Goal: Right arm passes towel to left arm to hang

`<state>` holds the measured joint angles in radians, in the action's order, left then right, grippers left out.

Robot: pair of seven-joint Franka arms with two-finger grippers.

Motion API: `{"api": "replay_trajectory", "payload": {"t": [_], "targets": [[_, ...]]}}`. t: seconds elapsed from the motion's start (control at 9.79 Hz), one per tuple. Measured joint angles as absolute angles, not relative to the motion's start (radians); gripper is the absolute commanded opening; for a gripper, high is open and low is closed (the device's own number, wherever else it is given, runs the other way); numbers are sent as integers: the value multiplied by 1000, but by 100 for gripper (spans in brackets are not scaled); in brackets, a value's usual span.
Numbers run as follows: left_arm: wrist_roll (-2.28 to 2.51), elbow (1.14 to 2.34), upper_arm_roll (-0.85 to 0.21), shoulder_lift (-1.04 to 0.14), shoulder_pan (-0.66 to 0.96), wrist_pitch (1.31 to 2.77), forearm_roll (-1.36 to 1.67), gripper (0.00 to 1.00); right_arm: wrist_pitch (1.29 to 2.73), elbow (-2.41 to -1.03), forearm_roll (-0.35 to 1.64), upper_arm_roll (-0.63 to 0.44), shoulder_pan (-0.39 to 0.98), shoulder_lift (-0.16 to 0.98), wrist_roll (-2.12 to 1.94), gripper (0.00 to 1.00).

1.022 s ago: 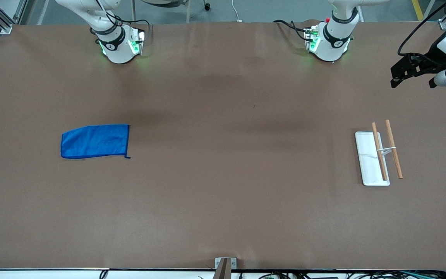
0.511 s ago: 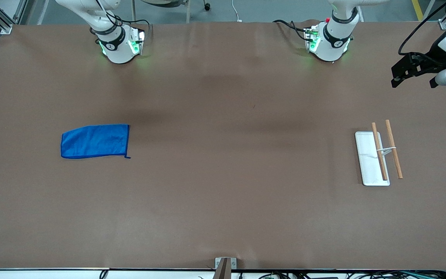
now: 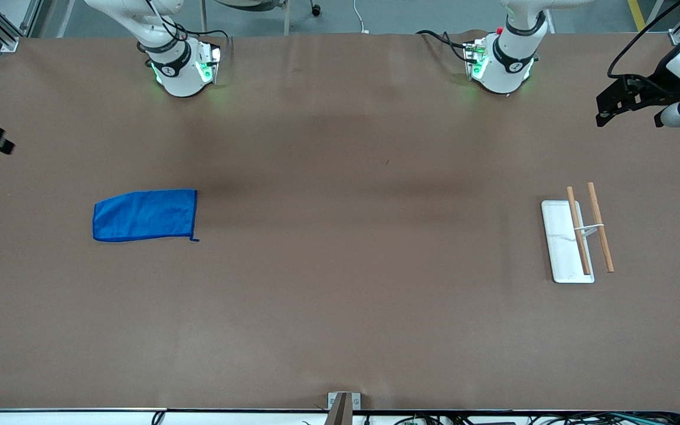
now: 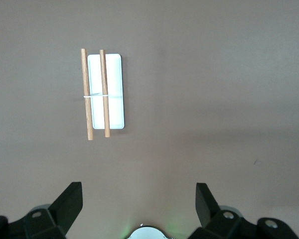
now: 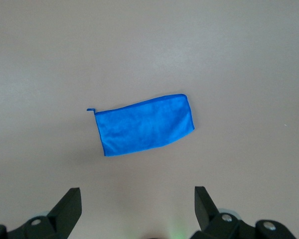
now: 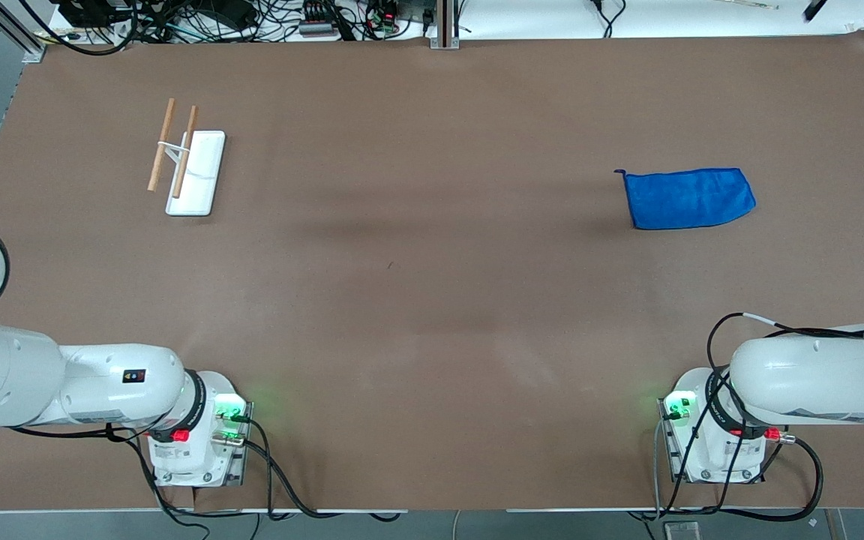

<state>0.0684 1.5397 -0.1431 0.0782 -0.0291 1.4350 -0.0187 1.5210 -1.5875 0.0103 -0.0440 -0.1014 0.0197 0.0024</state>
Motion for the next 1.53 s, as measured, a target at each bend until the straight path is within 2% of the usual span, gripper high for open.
{"api": "replay_trajectory", "payload": {"t": [0.2,0.61,0.92,1.12,1.33,1.43,1.53], "targets": [[68,1539,-142,78,-30,1435,-19,100,1769,-1808,10,-42,-99,54,-15,100],[68,1539,-140,78,-32,1433,-19,100,2403,-2280,6,-42,-98,109,-86,100],[69,1540,-139,77,-32,1431,-19,100,2756,-2407,3,-52,-111,281,-203,98],[69,1540,-139,77,-31,1430,-19,100,2809,-2416,3,-53,-116,357,-219,95],[69,1540,-139,77,-31,1430,-19,100,2812,-2416,3,-52,-116,368,-220,95],[69,1540,-139,77,-31,1430,-19,100,2811,-2416,3,-52,-116,368,-220,84],[69,1540,-139,76,-32,1430,-19,100,2811,-2415,3,-52,-116,367,-221,59]]}}
